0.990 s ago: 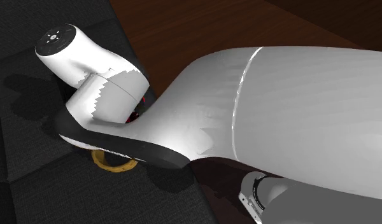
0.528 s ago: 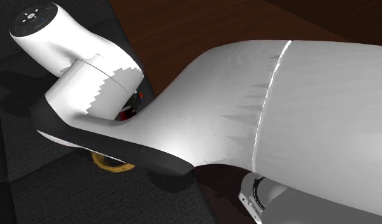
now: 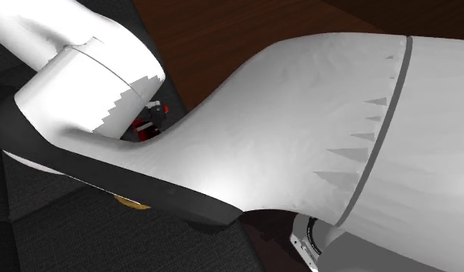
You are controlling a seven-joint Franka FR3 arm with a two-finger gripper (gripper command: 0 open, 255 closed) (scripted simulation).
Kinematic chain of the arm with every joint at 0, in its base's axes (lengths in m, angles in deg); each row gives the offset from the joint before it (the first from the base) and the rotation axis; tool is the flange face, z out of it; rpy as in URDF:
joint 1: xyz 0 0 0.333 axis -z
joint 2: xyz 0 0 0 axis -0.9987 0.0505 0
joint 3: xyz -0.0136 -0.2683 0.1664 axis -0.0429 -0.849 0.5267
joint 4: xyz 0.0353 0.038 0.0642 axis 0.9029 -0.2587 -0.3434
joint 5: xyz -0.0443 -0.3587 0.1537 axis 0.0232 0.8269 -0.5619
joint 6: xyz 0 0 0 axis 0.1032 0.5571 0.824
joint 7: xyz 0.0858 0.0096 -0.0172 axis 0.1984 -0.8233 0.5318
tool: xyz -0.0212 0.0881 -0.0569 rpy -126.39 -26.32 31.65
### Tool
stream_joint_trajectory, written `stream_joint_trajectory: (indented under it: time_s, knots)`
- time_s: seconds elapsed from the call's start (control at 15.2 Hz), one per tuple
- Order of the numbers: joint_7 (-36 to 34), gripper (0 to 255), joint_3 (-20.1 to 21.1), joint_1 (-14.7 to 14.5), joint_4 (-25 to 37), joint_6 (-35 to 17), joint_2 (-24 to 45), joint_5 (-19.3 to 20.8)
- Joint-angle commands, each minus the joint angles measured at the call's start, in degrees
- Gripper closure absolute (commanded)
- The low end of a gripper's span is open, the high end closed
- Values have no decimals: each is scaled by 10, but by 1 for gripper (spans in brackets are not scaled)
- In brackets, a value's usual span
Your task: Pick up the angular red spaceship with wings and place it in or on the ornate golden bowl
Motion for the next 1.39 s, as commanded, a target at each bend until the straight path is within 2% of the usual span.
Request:
stream_joint_trajectory:
  time_s: [0.0,0.26,0.73,1.06,1.32]
  knots:
    - [2,255,0,1,12,15,-3,-2]
    - [2,255,0,1,35,40,-7,-4]
    - [-89,255,42,-48,29,38,-12,-4]
    - [-171,255,76,-93,49,41,8,12]
    - [-172,255,75,-93,22,11,12,15]
